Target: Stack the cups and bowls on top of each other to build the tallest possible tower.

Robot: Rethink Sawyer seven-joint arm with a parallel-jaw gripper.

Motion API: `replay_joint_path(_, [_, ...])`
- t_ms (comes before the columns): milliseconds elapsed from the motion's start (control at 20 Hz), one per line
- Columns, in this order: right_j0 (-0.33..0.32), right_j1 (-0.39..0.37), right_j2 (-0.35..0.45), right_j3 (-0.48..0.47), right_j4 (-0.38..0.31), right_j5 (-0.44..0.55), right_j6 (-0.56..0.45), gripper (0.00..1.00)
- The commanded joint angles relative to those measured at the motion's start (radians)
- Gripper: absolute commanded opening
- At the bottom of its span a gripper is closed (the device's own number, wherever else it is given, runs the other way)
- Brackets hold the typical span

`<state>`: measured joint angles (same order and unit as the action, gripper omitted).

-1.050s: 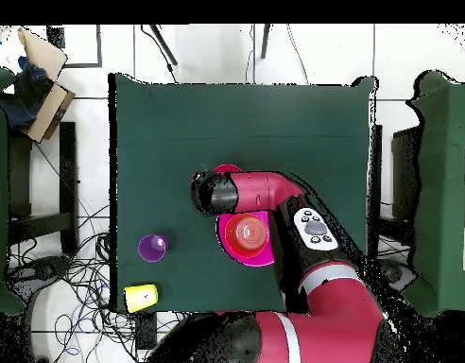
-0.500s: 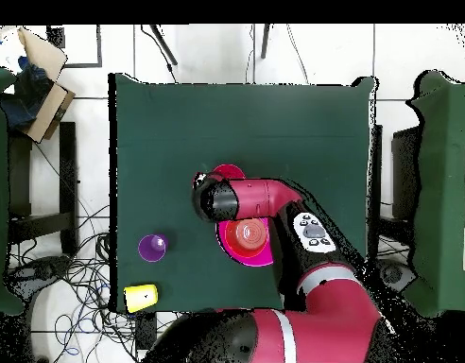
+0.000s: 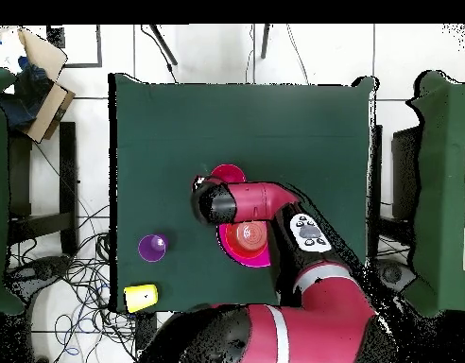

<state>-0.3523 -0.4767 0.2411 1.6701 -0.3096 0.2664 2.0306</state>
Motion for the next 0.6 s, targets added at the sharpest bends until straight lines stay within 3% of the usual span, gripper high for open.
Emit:
replay_joint_path(50, [0.034, 0.025, -0.034, 0.055, -0.09, -0.039, 0.03, 1.0])
replay_joint_path(600, [0.038, 0.036, -0.045, 0.049, -0.083, -0.04, 0.02, 1.0])
